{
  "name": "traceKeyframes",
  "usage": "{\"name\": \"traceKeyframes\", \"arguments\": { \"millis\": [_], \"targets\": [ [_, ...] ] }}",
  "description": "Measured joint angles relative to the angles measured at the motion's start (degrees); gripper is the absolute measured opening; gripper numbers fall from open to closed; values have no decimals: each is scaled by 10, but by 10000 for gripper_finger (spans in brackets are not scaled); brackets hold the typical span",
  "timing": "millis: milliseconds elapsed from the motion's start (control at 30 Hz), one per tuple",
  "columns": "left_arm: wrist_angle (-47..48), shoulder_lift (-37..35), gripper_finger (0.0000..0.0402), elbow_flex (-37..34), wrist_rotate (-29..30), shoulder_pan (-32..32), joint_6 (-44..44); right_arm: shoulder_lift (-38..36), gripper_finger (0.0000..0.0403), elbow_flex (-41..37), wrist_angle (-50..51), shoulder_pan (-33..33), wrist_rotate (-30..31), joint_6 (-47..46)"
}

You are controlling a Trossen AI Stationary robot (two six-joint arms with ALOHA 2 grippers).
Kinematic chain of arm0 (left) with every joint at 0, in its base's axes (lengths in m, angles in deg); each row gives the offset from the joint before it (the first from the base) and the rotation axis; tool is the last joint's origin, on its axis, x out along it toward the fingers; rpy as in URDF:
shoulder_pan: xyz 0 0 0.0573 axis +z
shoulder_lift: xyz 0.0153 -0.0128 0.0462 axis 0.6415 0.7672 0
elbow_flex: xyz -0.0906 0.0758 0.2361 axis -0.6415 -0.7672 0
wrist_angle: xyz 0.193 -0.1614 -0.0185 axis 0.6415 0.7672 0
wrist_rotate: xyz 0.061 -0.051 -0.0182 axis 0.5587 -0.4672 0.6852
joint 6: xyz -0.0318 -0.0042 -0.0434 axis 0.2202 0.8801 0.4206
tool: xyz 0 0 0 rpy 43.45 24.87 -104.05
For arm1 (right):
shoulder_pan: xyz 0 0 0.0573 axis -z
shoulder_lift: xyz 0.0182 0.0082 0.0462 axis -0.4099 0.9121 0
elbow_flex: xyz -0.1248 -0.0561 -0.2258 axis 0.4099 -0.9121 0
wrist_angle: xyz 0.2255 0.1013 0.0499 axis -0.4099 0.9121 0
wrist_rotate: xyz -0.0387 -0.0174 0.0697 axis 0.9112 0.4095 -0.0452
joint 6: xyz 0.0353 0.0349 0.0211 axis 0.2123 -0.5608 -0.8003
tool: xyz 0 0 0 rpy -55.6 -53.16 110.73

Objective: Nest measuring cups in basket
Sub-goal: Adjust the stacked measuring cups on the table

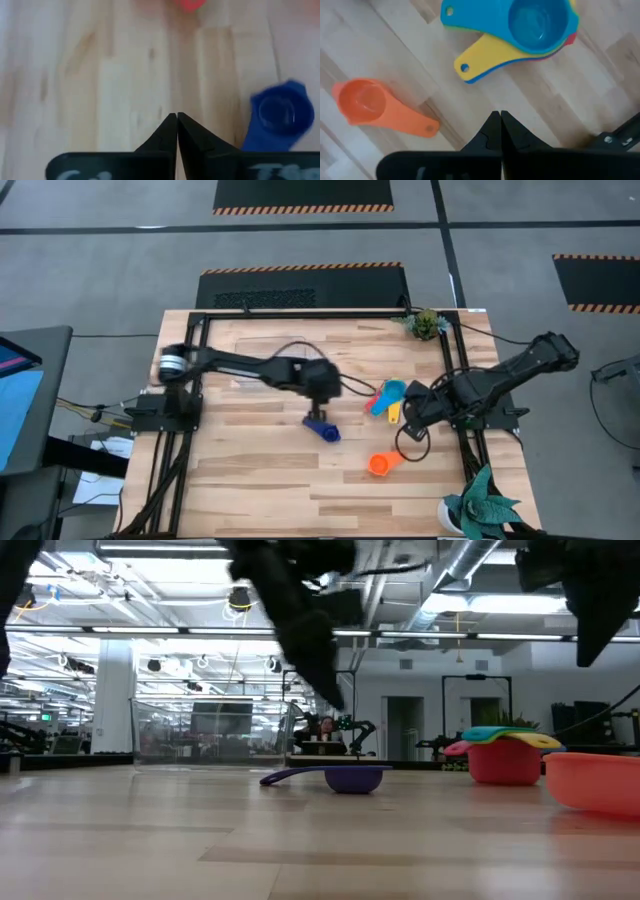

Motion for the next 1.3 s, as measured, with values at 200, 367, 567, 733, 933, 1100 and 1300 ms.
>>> {"name": "traceKeyframes", "arguments": {
  "millis": [200, 367, 567, 733, 933, 1100, 1300],
  "targets": [
    [65, 131, 0, 182, -38, 13, -58, -8, 5, -55, -12, -32, 0, -63],
    [56, 169, 0, 256, -26, 19, -103, -15, 4, -103, -73, -46, 5, -82],
    [46, 174, 0, 244, -39, 31, -141, -5, 3, -170, -133, -43, 24, -82],
    [10, 174, 0, 225, -40, 38, -138, -5, 4, -209, -184, -35, 31, -83],
    [18, 174, 0, 220, -40, 39, -112, -5, 3, -216, -190, -16, 49, -83],
    [76, 166, 0, 238, -2, 31, -60, -5, 3, -217, -109, 18, 97, -175],
    [188, 146, 0, 288, 14, 19, -28, 0, 3, -217, -113, 68, 109, -192]
  ]
}}
